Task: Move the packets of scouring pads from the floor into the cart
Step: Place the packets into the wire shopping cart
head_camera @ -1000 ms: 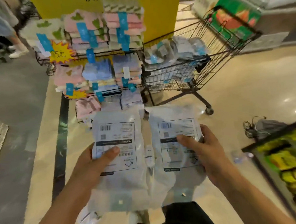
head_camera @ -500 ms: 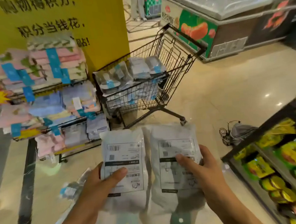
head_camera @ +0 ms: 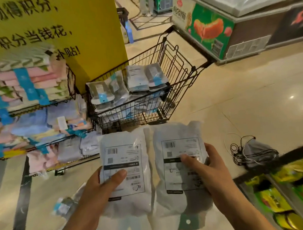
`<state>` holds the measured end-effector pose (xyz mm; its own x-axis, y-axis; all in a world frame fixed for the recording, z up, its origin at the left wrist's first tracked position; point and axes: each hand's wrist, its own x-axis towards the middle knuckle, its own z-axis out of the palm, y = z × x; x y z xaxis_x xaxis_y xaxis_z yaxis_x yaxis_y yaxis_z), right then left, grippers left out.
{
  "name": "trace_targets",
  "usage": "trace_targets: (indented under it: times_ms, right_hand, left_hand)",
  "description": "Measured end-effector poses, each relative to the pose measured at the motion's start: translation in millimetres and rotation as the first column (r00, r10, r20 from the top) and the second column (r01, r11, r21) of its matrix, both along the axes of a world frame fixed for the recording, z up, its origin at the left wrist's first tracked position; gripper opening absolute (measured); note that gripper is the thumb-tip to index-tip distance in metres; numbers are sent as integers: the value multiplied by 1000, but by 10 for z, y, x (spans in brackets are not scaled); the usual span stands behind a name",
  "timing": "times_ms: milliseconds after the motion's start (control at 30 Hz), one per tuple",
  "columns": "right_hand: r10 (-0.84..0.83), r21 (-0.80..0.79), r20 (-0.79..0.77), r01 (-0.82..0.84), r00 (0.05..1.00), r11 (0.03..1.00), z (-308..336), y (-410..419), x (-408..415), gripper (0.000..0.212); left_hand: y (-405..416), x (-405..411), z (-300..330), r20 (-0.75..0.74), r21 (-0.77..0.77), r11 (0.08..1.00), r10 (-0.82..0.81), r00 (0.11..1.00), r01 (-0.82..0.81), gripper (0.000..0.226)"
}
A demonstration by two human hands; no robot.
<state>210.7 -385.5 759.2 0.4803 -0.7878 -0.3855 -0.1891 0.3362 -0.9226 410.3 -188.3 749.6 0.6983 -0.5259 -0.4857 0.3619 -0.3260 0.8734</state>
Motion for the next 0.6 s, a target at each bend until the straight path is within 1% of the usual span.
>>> trace_targets:
  times_ms: [33, 100, 133, 167, 200, 233, 267, 333, 367, 433, 533, 600]
  right_hand:
    - [15, -8, -7, -15, 1000, 1000, 0, -145, 102, 46]
    - [47, -16, -25, -47, 999, 999, 0, -427, 316, 46]
    - [53, -16, -35, -53, 998, 998, 4, -561, 431, 46]
    - [56, -12, -38, -57, 998, 998, 4, -693, 548, 46]
    - [61, -8, -39, -62, 997, 998, 1, -816, 663, 44]
    - [67, 0, -40, -67, 997, 998, -6, -923, 767, 43]
    - [68, 8, -42, -68, 997, 998, -2, -1021, 868, 42]
    - [58, 29, -39, -57, 998, 998, -1, -1213, 1063, 40]
    - [50, 44, -41, -48, 998, 998, -21, -1318, 1148, 38]
    - [24, 68, -50, -21, 998, 997, -65, -1523, 1302, 37]
    - [-8, 81, -81, 15, 997, 997, -76, -1861, 1541, 40]
    - [-5, 90, -96, 14, 995, 996, -77, -2124, 1715, 40]
  left_hand:
    - [-118, 82, -20, -12, -8, 1000, -6, 1000, 6, 60]
    - [-371, 277, -59, -28, -14, 1000, -8, 1000, 7, 95]
    - [-497, 385, -59, -37, -8, 1000, 8, 999, -9, 107]
    - [-621, 509, -67, -43, -13, 1000, 21, 999, -22, 113]
    - [-748, 629, -59, -45, -18, 999, 27, 999, -28, 113]
    - [-873, 738, -39, -42, -22, 1000, 22, 999, -23, 109]
    - [-998, 851, -20, -45, -24, 1000, 11, 999, -12, 100]
    - [-1230, 1086, 10, -67, -20, 1000, 5, 998, -6, 76]
    - [-1342, 1211, 3, -71, -15, 1000, 2, 997, -3, 67]
    - [-1567, 1428, 2, -51, 13, 1000, -13, 999, 13, 55]
    - [-1934, 1720, 17, -37, 38, 999, 13, 999, -12, 38]
    - [-2189, 1892, 5, -45, 52, 998, 26, 999, -23, 36]
